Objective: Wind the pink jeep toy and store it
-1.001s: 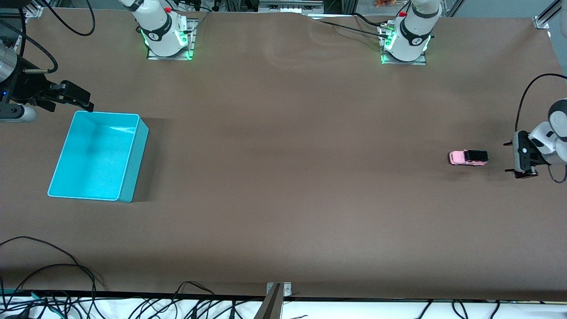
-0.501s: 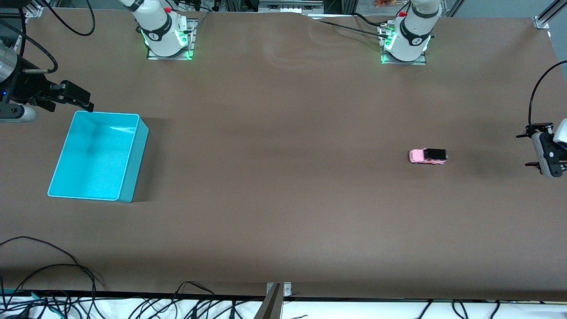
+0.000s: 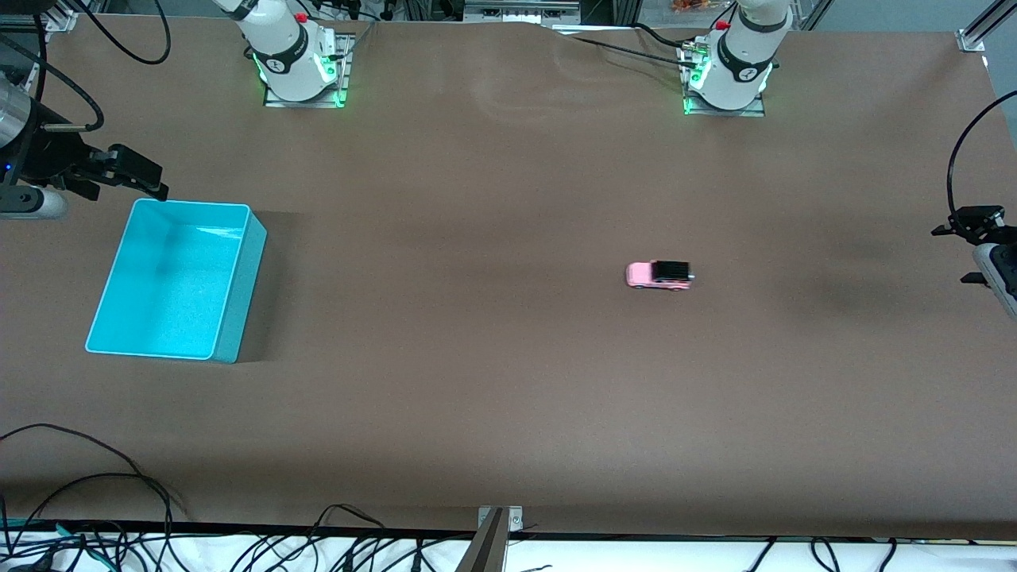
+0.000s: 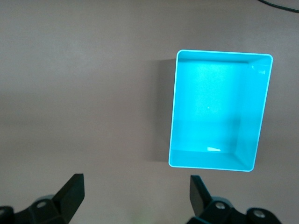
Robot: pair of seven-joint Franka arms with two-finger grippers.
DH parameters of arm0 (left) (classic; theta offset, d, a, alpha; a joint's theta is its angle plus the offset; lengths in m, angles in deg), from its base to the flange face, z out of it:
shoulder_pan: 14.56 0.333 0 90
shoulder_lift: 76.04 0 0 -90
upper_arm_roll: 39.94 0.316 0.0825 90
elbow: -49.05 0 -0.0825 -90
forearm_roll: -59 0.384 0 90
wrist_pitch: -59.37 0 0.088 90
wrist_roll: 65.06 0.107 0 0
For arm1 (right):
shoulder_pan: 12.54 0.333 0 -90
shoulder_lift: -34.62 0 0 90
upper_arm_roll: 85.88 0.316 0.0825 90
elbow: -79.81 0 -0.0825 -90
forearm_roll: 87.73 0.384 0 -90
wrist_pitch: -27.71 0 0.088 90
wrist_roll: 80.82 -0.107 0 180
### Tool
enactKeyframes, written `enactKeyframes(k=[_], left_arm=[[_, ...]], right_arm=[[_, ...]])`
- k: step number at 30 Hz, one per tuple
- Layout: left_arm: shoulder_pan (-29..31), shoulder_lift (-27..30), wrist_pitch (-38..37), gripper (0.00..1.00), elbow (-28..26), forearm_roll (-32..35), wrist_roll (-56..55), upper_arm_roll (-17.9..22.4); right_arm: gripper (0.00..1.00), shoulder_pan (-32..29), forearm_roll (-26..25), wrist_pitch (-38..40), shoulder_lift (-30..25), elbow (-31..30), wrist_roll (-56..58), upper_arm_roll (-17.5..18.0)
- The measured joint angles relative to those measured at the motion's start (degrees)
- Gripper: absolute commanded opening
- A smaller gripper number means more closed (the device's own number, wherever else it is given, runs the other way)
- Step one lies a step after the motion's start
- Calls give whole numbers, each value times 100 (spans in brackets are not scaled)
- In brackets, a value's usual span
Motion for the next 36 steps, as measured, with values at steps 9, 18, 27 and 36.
enactKeyframes(k=[9, 18, 27, 36], left_arm=[[-4, 52, -585, 100, 393, 0, -1417, -397], [-41, 290, -818, 100, 443, 0, -2519, -719], [-57, 484, -838, 100, 448, 0, -3300, -936], [-60, 622, -839, 100, 454, 0, -4250, -1220]], right_arm=[[100, 0, 0, 0, 0, 0, 0, 0], [100, 0, 0, 0, 0, 0, 0, 0], [100, 0, 0, 0, 0, 0, 0, 0], [100, 0, 0, 0, 0, 0, 0, 0]])
